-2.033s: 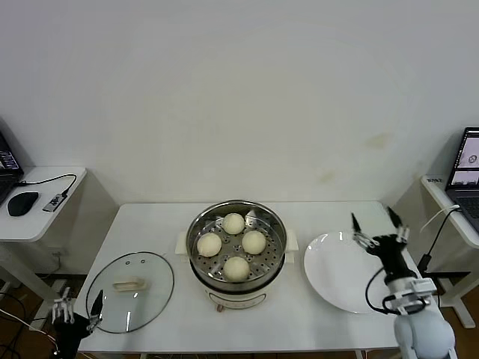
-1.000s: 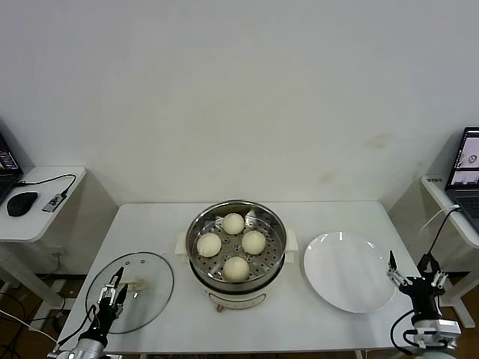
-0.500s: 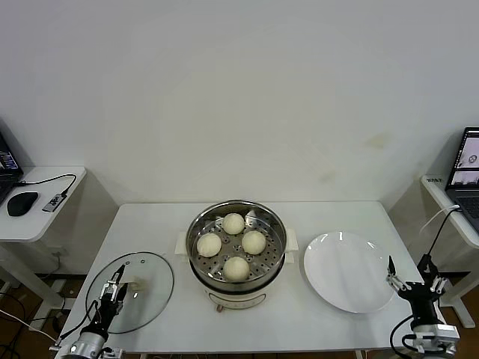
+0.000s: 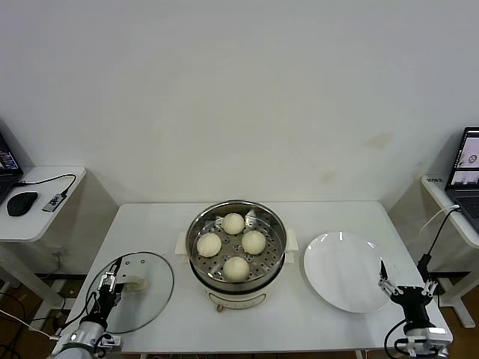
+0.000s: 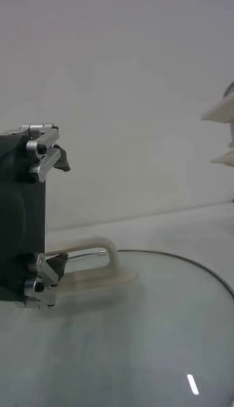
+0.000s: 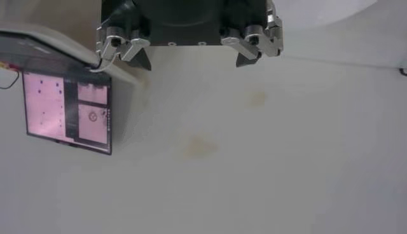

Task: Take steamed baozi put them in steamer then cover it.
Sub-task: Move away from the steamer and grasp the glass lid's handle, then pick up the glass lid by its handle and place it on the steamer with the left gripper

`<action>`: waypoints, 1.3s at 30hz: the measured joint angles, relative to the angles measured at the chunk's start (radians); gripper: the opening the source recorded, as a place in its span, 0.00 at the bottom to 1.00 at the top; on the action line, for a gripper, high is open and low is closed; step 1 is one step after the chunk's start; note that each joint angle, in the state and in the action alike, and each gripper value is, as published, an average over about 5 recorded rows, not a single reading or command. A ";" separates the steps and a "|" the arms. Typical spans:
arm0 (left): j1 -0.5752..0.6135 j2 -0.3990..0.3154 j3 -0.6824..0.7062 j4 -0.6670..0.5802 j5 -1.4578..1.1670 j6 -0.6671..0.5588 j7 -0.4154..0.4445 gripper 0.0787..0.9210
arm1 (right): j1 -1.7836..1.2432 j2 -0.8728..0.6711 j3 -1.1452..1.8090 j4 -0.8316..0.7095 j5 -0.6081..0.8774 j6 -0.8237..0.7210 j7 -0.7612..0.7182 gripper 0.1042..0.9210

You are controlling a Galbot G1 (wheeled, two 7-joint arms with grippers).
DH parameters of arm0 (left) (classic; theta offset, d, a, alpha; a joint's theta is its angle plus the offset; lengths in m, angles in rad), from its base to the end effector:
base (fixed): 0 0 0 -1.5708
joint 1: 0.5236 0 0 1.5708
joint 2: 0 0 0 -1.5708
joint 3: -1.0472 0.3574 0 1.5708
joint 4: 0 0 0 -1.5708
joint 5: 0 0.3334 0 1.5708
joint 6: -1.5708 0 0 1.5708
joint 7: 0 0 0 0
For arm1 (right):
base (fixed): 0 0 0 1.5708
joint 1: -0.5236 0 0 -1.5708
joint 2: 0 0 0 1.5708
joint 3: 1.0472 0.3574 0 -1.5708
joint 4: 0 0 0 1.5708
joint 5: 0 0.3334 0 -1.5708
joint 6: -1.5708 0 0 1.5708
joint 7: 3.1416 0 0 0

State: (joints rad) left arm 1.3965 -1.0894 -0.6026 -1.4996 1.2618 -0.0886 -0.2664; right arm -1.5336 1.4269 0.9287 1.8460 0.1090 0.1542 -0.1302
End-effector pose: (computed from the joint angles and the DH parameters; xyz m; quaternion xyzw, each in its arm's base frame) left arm 0.2000 0.1997 -0.4194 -0.0582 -0.6455 -0.7609 0.0304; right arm 0.1457 -0.1634 -0.3552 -0.0933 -0.9907 0.0987 0.0105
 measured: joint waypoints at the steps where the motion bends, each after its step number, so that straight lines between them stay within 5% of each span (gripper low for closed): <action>1: -0.004 0.000 0.001 0.003 -0.002 0.000 0.001 0.88 | 0.000 0.000 -0.001 -0.001 -0.002 0.000 0.000 0.88; 8: -0.025 -0.006 0.006 0.022 -0.007 -0.001 0.003 0.80 | -0.006 0.002 -0.009 -0.002 -0.012 0.005 -0.007 0.88; 29: -0.019 -0.018 -0.004 0.032 -0.028 -0.001 -0.028 0.09 | -0.029 -0.012 -0.018 0.020 -0.026 0.024 -0.030 0.88; 39: 0.071 0.007 -0.077 -0.138 -0.105 0.069 0.000 0.07 | -0.052 -0.031 -0.011 0.056 -0.015 0.018 -0.042 0.88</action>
State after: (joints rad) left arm 1.4679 -1.0826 -0.6795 -1.6380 1.1569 -0.0193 -0.2667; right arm -1.5852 1.3957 0.9179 1.9025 0.0945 0.1717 -0.1720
